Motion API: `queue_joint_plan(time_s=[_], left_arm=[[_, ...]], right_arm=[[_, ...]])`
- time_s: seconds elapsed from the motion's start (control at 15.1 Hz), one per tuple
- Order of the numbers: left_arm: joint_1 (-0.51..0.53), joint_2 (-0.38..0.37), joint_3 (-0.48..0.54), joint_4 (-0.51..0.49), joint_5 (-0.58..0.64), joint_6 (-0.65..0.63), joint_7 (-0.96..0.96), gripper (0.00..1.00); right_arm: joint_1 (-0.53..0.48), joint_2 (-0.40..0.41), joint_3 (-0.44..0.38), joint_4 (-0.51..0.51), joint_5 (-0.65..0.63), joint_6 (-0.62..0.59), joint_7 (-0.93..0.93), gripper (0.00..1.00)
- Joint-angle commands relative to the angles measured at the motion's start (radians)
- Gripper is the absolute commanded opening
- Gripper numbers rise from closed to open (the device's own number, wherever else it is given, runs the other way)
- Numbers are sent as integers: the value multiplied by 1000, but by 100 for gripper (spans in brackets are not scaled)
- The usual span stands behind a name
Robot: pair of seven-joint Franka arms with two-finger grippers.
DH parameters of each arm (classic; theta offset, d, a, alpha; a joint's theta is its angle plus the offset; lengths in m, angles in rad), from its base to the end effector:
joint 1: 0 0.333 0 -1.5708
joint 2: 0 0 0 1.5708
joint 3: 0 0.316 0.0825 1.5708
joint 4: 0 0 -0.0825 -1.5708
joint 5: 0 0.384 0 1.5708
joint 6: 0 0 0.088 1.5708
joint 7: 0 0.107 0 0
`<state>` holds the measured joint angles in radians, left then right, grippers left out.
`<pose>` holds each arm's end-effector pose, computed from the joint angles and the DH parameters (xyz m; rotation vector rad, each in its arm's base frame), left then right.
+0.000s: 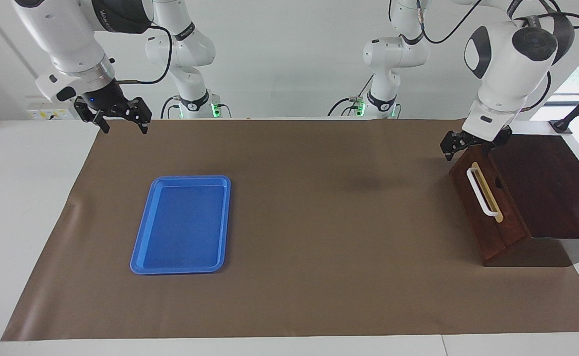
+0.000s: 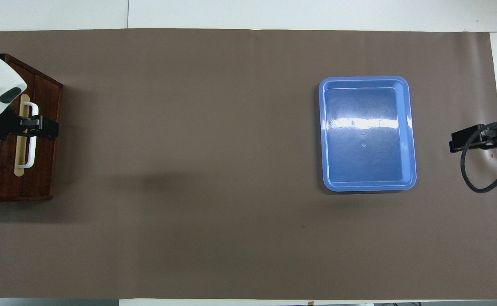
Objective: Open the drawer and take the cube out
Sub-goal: 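Pull the drawer open with the left gripper while the right gripper rises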
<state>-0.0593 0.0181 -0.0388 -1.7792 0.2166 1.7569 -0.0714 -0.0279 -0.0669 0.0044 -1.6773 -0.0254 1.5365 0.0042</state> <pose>0.5642 -0.0362 0.5332 -2.9256 0.1043 0.0326 0.5278 -0.0151 0.6079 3.1142 -0.0431 -0.1155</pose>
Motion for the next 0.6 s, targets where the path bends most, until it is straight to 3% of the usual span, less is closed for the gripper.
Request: queue_joint_plan(time_s=[0.0, 0.2, 0.33, 0.53], left_arm=[[-46, 34, 8, -54, 122, 88, -14, 100], [-43, 78, 10, -75, 181, 153, -50, 100], [-37, 105, 8, -117, 260, 228, -100, 100], [-1, 100, 10, -183, 285, 321, -108, 100]], right_arm=[[-4, -19, 5, -18, 9, 7, -29, 100], [-18, -19, -3, -24, 47, 36, -44, 100], [-11, -18, -3, -27, 47, 74, 116, 100], [0, -8, 5, -27, 48, 94, 441, 100]])
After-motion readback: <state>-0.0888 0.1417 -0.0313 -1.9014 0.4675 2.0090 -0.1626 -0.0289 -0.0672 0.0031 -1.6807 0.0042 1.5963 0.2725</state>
